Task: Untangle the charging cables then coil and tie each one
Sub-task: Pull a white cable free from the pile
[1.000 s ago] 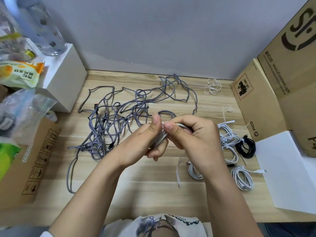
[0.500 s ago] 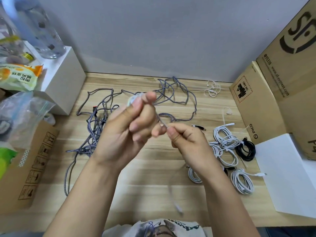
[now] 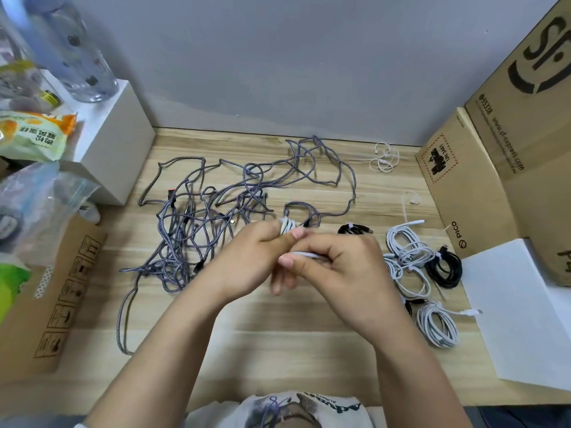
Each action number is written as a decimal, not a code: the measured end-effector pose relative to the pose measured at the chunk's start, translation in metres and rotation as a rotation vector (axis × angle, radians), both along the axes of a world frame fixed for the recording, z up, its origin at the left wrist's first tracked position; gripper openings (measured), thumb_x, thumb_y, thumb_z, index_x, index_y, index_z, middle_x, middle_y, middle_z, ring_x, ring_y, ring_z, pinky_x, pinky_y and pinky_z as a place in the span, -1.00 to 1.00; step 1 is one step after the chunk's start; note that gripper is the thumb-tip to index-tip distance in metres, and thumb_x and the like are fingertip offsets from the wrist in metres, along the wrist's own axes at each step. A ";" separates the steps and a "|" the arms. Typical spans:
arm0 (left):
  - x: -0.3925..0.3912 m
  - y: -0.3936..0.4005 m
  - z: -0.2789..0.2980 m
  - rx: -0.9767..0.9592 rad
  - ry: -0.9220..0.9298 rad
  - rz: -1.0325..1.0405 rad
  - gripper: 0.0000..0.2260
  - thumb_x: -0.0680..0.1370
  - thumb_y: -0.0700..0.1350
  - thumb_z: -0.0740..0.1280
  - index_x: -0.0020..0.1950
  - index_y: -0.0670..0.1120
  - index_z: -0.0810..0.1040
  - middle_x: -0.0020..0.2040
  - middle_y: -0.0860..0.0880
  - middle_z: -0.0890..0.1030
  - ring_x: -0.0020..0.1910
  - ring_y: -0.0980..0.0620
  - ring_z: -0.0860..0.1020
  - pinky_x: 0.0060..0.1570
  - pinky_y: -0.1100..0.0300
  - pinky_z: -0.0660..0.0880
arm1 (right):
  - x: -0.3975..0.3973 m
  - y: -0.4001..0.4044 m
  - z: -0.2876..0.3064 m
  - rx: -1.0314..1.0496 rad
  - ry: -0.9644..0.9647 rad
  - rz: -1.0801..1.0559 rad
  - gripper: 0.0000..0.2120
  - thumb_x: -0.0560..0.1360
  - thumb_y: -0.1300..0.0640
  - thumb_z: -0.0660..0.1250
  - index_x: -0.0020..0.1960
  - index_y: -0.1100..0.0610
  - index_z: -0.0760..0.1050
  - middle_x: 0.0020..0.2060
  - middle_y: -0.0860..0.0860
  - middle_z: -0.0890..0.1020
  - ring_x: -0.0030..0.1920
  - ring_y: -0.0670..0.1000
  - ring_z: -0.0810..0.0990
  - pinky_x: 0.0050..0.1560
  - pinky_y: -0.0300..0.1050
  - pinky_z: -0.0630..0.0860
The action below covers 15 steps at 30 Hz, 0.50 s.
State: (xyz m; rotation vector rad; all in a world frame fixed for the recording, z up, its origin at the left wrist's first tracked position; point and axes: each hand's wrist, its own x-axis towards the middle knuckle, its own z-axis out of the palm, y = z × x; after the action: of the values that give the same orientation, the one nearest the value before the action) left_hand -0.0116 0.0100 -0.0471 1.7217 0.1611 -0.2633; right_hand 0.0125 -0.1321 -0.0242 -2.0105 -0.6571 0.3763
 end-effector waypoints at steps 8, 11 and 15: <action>-0.011 0.013 0.001 -0.791 0.098 -0.326 -0.54 0.53 0.26 0.16 -0.22 -0.08 0.60 -0.59 0.16 0.22 -0.65 0.19 0.10 -0.47 0.30 0.44 | 0.009 -0.003 -0.001 0.258 0.091 -0.173 -0.86 0.38 -0.03 0.40 -0.31 -0.01 0.58 -0.53 0.09 0.46 -0.42 -0.08 0.34 -0.41 -0.11 0.24; -0.008 0.017 -0.002 -1.081 0.021 -0.404 -0.66 0.62 0.08 0.13 -0.12 -0.13 0.55 -0.52 0.11 0.22 -0.61 0.14 0.14 -0.41 0.29 0.48 | 0.012 0.002 -0.008 0.283 0.085 -0.120 -0.82 0.48 0.07 0.26 -0.29 -0.07 0.53 -0.47 -0.23 0.52 -0.40 -0.24 0.44 -0.31 -0.39 0.29; -0.004 0.018 0.003 -1.406 -0.054 -0.351 -0.70 0.66 -0.07 0.07 0.01 -0.26 0.48 -0.45 0.03 0.27 -0.53 0.08 0.23 -0.26 0.19 0.51 | 0.013 0.003 -0.018 0.173 0.113 -0.089 -0.82 0.48 0.03 0.19 -0.25 -0.08 0.49 -0.49 -0.32 0.50 -0.37 -0.27 0.47 -0.27 -0.38 0.27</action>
State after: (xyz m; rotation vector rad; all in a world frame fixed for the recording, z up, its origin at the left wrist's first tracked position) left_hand -0.0154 0.0285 -0.0443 0.3400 -0.3225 -0.4402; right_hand 0.0253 -0.1295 -0.0421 -1.8325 -0.5109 0.3640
